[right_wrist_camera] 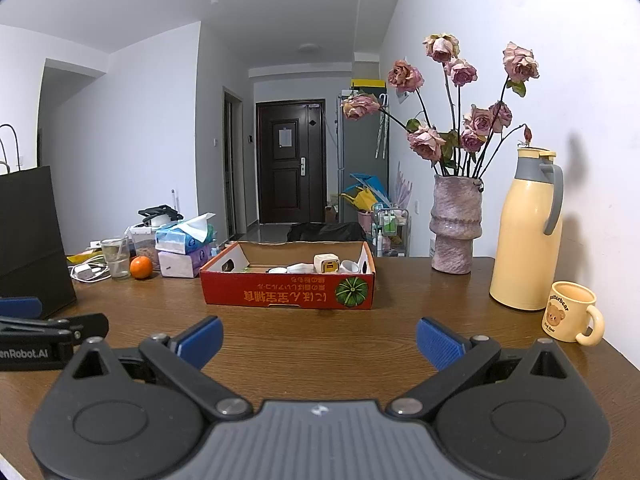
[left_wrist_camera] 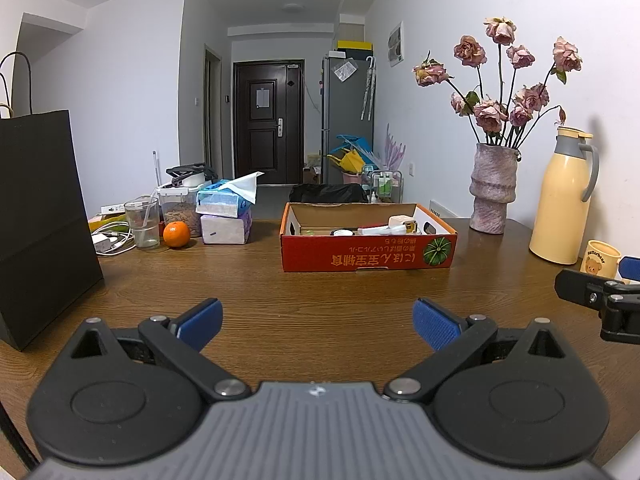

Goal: Organize rigid objects

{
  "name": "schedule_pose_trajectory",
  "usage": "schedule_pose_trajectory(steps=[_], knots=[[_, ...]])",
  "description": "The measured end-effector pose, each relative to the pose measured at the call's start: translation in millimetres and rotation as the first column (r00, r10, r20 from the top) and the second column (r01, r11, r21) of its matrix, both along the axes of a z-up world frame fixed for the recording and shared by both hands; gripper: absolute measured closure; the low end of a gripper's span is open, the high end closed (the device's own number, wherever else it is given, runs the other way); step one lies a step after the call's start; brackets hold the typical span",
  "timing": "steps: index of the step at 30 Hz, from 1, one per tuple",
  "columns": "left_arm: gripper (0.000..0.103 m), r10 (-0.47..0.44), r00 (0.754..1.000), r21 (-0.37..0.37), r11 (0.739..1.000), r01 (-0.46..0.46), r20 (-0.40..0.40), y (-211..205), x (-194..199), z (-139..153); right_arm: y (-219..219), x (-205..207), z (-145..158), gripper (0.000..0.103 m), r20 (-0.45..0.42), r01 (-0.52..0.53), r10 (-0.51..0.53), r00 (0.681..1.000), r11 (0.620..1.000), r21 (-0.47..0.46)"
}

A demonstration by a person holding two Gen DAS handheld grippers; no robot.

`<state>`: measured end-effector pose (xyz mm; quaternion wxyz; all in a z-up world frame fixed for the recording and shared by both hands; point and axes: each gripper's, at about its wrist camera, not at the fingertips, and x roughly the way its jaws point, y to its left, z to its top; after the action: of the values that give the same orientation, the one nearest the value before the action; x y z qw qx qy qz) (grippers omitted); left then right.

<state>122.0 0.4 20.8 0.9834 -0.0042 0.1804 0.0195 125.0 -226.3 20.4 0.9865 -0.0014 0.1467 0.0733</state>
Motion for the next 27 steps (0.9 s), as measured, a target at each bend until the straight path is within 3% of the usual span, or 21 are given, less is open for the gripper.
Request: schedule_pose_trajectory(steps=[27], knots=[[0.0,-0.014,1.0,-0.008,1.0,0.014,-0.016,2.7,5.3,-7.7,5.0,-1.0,-5.7,0.0,-0.014,-0.002,0.002,1.0,1.0,-0.002]])
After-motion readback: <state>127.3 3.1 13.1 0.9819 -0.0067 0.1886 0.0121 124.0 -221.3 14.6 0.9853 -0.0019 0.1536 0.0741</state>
